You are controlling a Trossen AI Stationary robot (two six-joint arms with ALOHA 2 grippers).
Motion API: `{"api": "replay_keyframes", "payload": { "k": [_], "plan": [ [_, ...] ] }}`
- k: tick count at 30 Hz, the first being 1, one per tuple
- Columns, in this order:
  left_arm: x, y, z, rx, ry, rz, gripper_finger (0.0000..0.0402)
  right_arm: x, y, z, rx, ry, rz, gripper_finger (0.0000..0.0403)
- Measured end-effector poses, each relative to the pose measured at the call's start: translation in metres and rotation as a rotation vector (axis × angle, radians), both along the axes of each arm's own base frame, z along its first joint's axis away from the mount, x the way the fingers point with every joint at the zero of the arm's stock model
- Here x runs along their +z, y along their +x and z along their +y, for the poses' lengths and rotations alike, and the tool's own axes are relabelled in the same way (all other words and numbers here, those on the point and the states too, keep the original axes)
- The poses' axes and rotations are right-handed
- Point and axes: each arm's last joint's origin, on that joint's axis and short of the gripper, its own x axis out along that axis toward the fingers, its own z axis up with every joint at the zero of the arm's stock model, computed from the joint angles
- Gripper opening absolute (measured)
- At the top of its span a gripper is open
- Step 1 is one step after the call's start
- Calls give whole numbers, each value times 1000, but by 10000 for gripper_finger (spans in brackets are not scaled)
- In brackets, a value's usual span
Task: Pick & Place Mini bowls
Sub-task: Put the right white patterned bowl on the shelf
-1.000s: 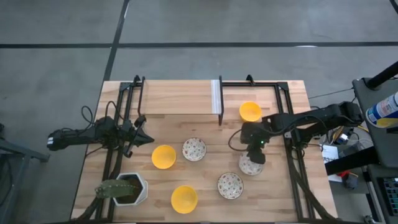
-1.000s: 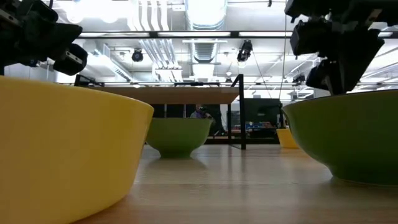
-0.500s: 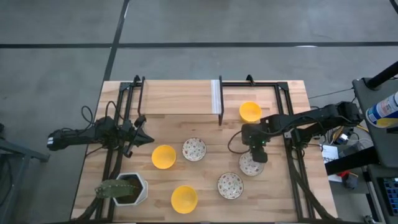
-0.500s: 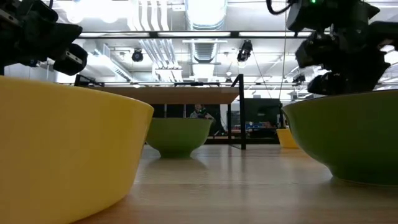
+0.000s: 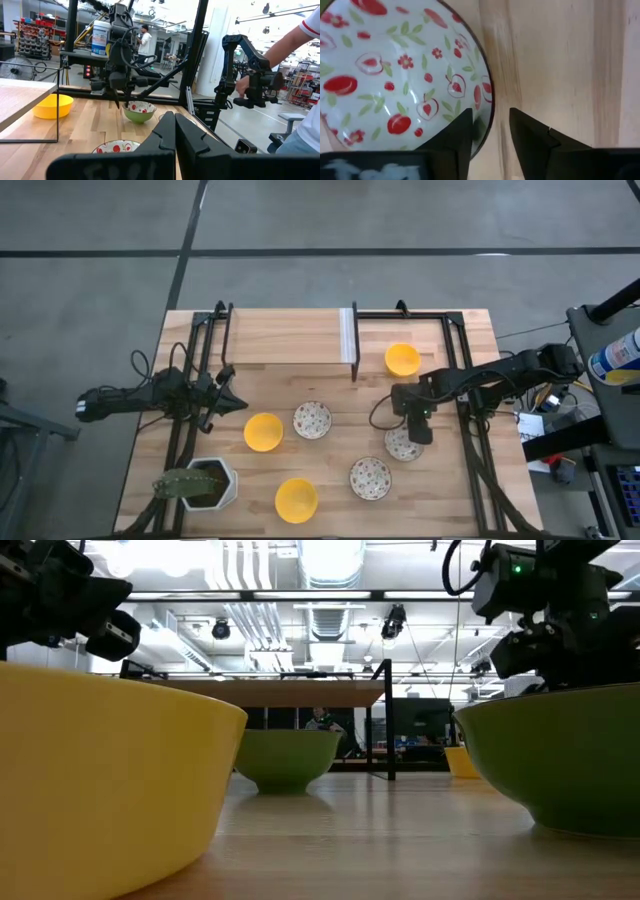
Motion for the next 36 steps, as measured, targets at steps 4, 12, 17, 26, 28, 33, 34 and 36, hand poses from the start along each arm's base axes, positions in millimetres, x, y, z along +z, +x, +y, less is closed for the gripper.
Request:
{"api": "replay_keyframes", "payload": {
  "k": [4,12,17,26,28,33,34,36],
  "plan": [
    [0,0,0,0,0,0,0,0,0,0,-45,11,5,73],
    [0,0,0,0,0,0,0,4,2,2,-122,82,21,13],
    [0,0,0,1,0,0,0,30,18,2,-159,102,-48,10],
    [0,0,0,1,0,0,0,128,53,-19,-384,180,-317,9],
    [0,0,0,0,0,0,0,149,56,-29,-463,194,-377,9],
    [0,0,0,0,0,0,0,185,67,-56,-625,226,-364,9],
    [0,0,0,1,0,0,0,191,71,-60,-631,220,-357,9],
    [0,0,0,1,0,2,0,200,81,-67,-620,201,-349,9]
  ]
}}
